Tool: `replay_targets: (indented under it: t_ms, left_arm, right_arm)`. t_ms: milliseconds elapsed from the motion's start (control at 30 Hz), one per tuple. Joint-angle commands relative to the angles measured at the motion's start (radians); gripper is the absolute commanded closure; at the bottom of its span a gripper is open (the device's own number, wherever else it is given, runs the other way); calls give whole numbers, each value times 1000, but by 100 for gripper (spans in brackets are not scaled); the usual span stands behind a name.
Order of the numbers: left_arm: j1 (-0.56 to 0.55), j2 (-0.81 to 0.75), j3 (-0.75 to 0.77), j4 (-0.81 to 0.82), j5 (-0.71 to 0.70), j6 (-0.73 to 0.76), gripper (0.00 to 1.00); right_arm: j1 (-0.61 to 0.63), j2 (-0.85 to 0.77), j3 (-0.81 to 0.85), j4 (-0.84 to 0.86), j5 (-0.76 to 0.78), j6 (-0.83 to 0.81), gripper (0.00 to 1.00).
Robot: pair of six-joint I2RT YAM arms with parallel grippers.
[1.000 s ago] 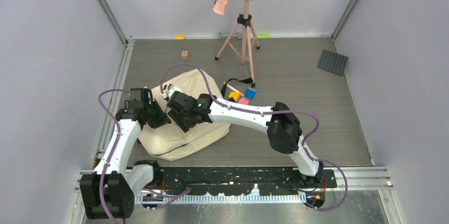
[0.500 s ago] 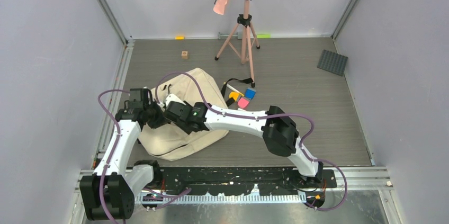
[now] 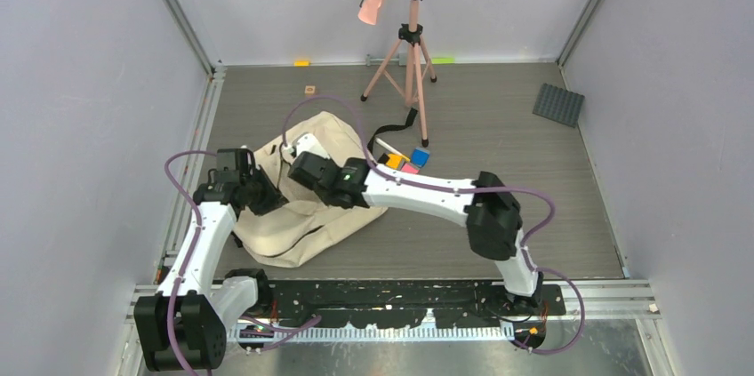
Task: Pack the student bag
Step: Adjust the student bag at the center of the board, then pick up the stationery from the center of the board.
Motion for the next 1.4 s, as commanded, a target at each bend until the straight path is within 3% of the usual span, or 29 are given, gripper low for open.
replay_targets:
  t_ms: [0, 200, 467, 533, 567, 667, 800, 1133, 1367]
  left_arm:
    - [25, -13, -2, -14, -69, 20, 100]
    - [26, -9, -3, -1, -75, 16, 100]
    - [30, -3, -2, 17, -78, 13, 100]
    - [30, -3, 0, 29, -60, 15, 100]
    - [30, -5, 0, 40, -44, 20, 98]
    - [29, -16, 6, 59, -16, 23, 94]
    - [30, -18, 15, 58, -15, 24, 92]
    - [30, -39, 18, 71, -17, 2, 89]
    - [32, -48, 23, 66, -31, -8, 88]
  right_arm:
    - [-57, -279, -69, 130, 78, 22, 99]
    - [-63, -433, -242, 287, 79, 52, 99]
    - [-129, -430, -285, 289, -66, 118, 99]
    - [-139, -441, -280, 292, -106, 106, 82]
    - [-141, -448, -277, 292, -121, 91, 67]
    - [-150, -466, -251, 253, -165, 49, 42]
    - [-193, -516, -256, 169, -184, 14, 32]
    - [-482, -585, -540, 71, -413, -58, 31]
    - [-576, -468, -641, 66, -486, -166, 35]
